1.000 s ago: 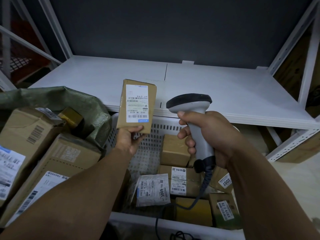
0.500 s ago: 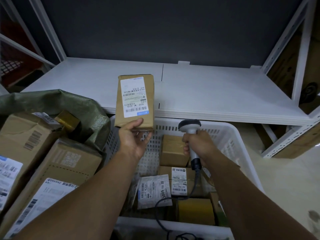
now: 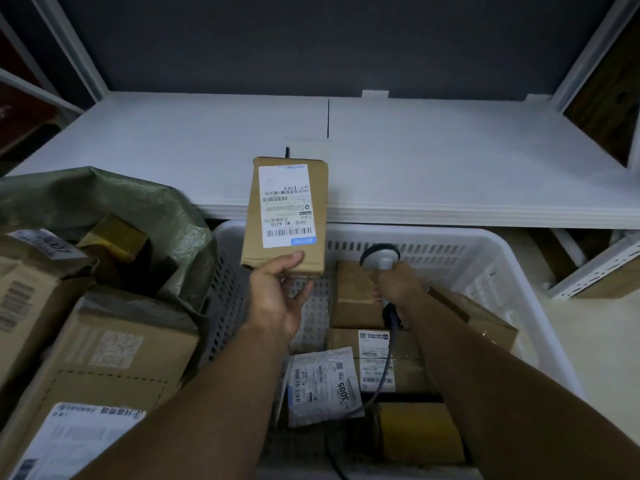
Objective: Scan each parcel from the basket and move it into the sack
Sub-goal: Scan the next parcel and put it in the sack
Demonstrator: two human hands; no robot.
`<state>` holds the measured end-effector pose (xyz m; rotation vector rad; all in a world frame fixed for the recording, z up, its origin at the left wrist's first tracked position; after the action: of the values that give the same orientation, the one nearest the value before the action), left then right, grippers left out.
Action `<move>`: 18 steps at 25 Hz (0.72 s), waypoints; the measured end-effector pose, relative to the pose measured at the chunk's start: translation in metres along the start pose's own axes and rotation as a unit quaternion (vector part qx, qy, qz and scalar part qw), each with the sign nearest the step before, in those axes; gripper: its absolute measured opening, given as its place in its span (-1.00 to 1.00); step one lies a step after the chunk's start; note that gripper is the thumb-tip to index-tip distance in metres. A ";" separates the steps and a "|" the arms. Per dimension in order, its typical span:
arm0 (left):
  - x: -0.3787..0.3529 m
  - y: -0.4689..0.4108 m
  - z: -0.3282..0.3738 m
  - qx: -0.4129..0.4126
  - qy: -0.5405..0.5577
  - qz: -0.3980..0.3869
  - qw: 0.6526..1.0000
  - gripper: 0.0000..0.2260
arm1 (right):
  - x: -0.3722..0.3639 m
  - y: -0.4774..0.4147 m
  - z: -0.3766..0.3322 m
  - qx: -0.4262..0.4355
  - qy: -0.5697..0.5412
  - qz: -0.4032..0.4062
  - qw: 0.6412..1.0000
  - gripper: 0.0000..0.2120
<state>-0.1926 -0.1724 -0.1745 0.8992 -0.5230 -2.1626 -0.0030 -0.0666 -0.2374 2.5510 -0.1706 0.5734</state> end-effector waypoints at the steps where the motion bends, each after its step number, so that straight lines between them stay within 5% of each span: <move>1: 0.002 -0.004 -0.003 0.004 -0.004 0.005 1.000 -0.40 | -0.004 -0.004 0.003 0.002 0.010 0.000 1.000 -0.61; 12: 0.006 -0.007 -0.003 0.011 -0.025 0.021 0.999 -0.44 | -0.003 -0.013 0.015 0.044 0.100 -0.018 0.994 -0.46; 18: 0.006 0.001 -0.005 0.016 -0.037 0.017 0.999 -0.58 | 0.004 -0.004 0.018 0.022 0.083 -0.004 0.996 -0.64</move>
<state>-0.1909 -0.1780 -0.1794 0.8234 -0.6058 -2.1689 0.0077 -0.0724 -0.2515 2.5307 -0.0895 0.7904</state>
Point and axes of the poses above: each hand's wrist, its own y-axis away from the middle knuckle, its own x-axis out of the back of the hand, z = x × y, the point moved 4 cm from there along -y, towards the middle knuckle, and after that the axes turned 11 degrees about z, right-handed, at the moved point
